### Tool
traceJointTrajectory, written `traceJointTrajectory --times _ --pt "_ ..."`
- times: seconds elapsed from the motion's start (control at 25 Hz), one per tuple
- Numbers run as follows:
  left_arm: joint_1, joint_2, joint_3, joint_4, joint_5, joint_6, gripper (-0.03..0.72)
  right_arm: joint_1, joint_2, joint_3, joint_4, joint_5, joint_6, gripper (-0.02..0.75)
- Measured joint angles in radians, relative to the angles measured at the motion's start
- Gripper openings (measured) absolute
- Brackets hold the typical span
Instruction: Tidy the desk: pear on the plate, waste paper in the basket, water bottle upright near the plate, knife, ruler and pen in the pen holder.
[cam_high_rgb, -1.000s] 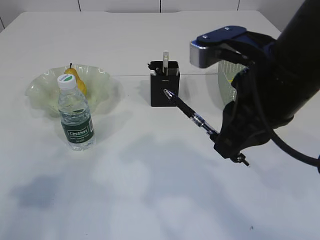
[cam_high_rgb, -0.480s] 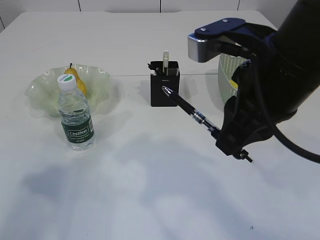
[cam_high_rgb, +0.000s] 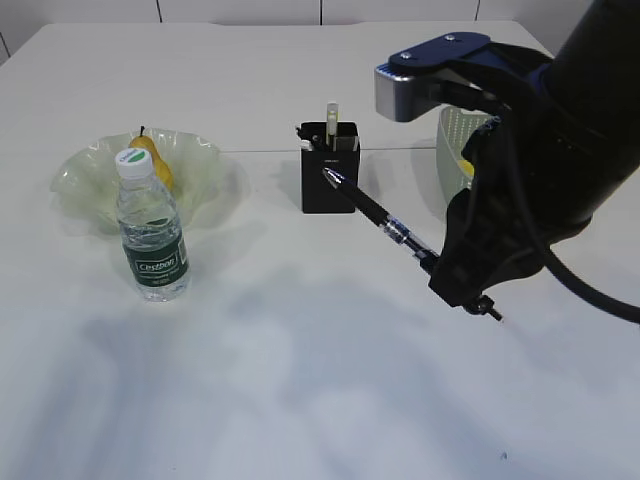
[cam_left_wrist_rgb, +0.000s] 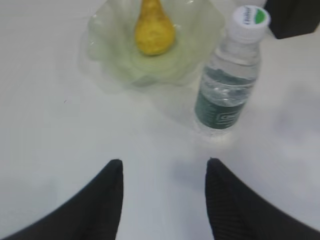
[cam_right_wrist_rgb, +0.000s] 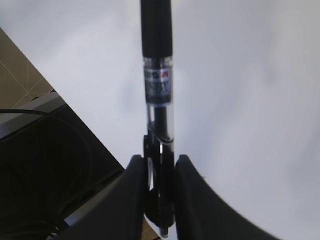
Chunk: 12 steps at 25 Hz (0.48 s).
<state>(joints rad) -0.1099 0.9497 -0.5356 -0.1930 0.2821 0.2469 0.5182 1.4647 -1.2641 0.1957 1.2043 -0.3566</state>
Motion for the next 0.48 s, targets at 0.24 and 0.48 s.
traceJointTrajectory --times 0.24,0.48 --pt "-0.207 0.000 0.109 0.000 -0.296 0.069 0.374 0.000 0.000 0.000 -0.010 0.000 0.000 0.105" --pt "-0.321 0.000 0.115 0.142 -0.376 0.071 0.374 0.000 0.000 0.000 -0.020 0.000 -0.002 0.105"
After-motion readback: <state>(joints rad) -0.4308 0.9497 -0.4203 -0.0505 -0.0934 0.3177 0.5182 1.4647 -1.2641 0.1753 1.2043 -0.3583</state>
